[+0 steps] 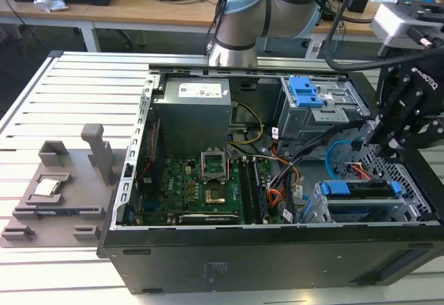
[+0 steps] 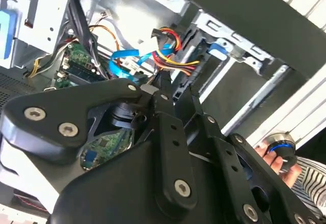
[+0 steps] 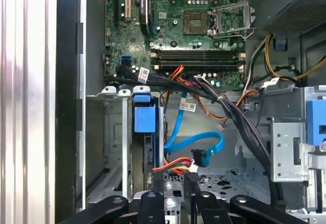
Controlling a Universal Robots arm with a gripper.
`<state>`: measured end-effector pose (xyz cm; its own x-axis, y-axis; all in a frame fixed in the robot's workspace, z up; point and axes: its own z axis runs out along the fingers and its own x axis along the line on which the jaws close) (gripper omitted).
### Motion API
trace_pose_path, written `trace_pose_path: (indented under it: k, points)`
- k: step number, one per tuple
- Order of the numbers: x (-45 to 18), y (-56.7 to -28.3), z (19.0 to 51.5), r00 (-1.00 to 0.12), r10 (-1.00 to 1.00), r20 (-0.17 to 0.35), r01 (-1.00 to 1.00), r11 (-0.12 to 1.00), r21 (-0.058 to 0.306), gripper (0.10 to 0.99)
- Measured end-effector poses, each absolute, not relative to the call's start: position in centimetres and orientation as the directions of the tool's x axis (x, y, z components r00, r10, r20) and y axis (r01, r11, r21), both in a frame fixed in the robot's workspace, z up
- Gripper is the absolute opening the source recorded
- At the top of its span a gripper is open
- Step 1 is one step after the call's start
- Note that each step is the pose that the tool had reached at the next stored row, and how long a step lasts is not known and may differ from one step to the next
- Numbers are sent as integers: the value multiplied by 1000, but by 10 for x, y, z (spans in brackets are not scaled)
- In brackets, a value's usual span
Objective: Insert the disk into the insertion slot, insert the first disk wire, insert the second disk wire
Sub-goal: 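Insert the second disk wire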
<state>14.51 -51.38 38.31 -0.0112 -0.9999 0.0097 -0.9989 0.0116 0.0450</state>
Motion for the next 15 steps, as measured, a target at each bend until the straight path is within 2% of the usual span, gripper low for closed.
trace_pose_path:
  k: [3,10,15]
  points:
    - [137,-491,381,2,-1000,9,-999,-2,45,302]
    - [134,-490,376,112,-994,10,-993,-111,45,302]
    - [127,-490,371,137,-990,20,-990,-136,46,302]
